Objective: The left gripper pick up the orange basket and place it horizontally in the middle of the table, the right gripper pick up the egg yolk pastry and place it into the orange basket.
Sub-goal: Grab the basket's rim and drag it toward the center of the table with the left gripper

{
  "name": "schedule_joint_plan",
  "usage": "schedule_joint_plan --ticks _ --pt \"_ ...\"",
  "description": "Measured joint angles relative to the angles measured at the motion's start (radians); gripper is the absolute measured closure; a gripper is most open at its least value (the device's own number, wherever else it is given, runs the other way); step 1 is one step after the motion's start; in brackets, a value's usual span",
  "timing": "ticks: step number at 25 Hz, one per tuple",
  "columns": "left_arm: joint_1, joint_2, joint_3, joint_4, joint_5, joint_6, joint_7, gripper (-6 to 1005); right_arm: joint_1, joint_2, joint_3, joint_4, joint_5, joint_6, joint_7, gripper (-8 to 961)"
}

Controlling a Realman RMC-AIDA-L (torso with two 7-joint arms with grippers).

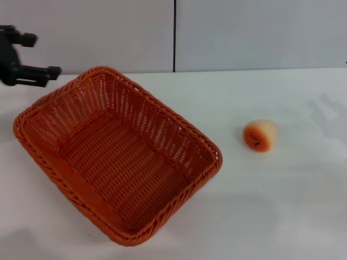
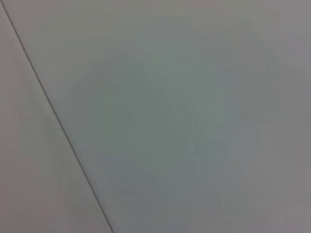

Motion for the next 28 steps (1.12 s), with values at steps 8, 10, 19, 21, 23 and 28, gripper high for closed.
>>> schedule_joint_plan --ticks 8,10,19,21,23,28 --pt "-0.185 -0.006 0.224 0.008 0.386 -0.047 -0.125 170 -0.003 0.002 0.0 0.029 0.002 -0.002 -0.003 441" --pt "-0.193 -0.005 0.247 0.02 0.402 -0.041 -0.137 170 -0.008 0.002 0.001 0.03 0.002 -0.001 -0.003 441" --pt "-0.255 -0.008 0.387 0.136 0.501 -0.009 -0.282 169 -0.013 0.002 0.002 0.039 0.002 0.003 -0.007 441" --pt "-0.252 -0.01 0.433 0.142 0.512 0.023 -0.324 169 -0.015 0.001 0.0 0.039 0.001 0.004 -0.014 441" --pt "-0.245 -0.01 0.47 0.142 0.512 0.061 -0.361 169 -0.017 0.001 -0.001 0.039 0.0 0.003 -0.028 442" --pt "-0.249 -0.015 0.492 0.131 0.498 0.111 -0.396 169 -0.018 0.001 -0.002 0.041 -0.001 0.019 -0.036 442"
